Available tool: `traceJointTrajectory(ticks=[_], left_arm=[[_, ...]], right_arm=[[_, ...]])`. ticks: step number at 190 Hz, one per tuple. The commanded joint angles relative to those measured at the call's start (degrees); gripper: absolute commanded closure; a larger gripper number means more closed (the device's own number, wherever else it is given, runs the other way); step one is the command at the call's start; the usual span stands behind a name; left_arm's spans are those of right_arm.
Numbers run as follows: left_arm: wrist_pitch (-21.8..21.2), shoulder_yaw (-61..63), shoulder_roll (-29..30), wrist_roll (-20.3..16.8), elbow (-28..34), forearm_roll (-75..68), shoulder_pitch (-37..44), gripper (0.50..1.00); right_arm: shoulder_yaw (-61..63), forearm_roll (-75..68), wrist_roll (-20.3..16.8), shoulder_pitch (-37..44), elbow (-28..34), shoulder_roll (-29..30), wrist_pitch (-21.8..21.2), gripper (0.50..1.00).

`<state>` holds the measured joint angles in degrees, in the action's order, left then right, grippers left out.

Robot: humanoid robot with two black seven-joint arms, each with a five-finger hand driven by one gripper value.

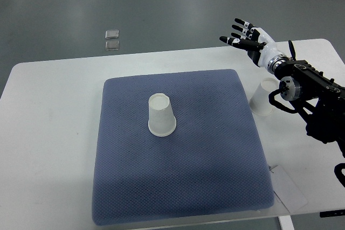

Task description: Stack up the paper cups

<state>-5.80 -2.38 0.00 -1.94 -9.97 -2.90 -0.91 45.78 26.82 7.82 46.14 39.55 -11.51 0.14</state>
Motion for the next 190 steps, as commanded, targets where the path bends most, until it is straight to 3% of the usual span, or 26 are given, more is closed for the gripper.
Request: traceJointTrajectory(ticks=[1,111,153,190], left_arm=[[0.09,0.09,0.00,0.01,-0.40,-0.08,0.29,0.500],[0.00,-0.17,0.00,0.01,-0.05,0.00,0.29,0.500],[0.00,-0.17,0.00,0.01,0.48,0.00,0.29,0.500],[0.00,-0.26,0.00,0.01,0.31,0.00,0.29,0.500]], right_arm=[[0.01,-0.01,0.09,0.00,0.00,0.00,0.04,0.574],[0.01,-0.01,0.18,0.00,0.00,-0.18,0.04,0.576],[0.01,-0.01,3.61,-0.09,0.00,0.00,0.04,0.576],[0.01,-0.01,3.61,-0.18,0.00,0.00,-0.05,0.576]])
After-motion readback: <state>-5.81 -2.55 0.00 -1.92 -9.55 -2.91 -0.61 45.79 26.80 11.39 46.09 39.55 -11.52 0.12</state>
